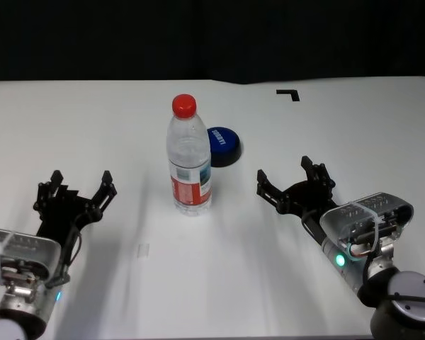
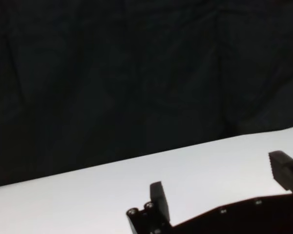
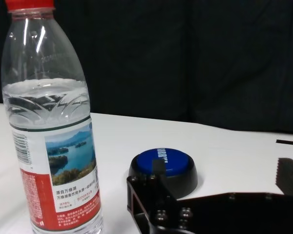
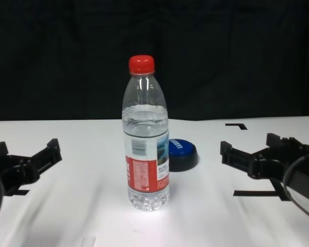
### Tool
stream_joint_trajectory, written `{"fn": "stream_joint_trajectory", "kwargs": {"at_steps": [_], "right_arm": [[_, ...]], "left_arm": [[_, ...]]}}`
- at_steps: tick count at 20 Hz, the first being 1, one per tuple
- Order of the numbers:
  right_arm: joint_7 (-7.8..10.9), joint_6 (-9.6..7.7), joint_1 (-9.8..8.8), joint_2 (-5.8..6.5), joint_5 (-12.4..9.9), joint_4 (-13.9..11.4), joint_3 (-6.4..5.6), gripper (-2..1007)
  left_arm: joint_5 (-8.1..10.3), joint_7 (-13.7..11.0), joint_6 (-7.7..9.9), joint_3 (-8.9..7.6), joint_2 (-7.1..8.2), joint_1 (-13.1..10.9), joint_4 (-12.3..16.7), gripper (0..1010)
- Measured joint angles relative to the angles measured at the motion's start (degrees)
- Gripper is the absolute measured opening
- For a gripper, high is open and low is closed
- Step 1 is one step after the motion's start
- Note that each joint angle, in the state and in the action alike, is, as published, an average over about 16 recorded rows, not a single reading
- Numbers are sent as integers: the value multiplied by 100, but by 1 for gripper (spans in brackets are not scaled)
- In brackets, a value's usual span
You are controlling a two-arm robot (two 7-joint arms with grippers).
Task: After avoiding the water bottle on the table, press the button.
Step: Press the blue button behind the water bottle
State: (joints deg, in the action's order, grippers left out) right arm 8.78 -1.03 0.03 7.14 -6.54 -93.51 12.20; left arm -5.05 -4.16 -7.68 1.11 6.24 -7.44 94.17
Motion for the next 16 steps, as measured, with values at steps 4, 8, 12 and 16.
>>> {"fn": "stream_joint_trajectory", "kwargs": {"at_steps": [4,8,12,16], "right_arm": [[0,0,0,0,0,0,0,1003],[0,0,0,0,0,0,0,1003],[0,0,0,0,0,0,0,1003],[0,0,0,0,0,0,0,1003]], "left_arm": [[-5,-38,-105,-15,75,-94,108,1003],[6,-86,-172,-42,149,-225,251,1003],[28,-129,-210,-74,212,-369,401,1003],[77,-193,-238,-102,272,-516,541,1003]]}}
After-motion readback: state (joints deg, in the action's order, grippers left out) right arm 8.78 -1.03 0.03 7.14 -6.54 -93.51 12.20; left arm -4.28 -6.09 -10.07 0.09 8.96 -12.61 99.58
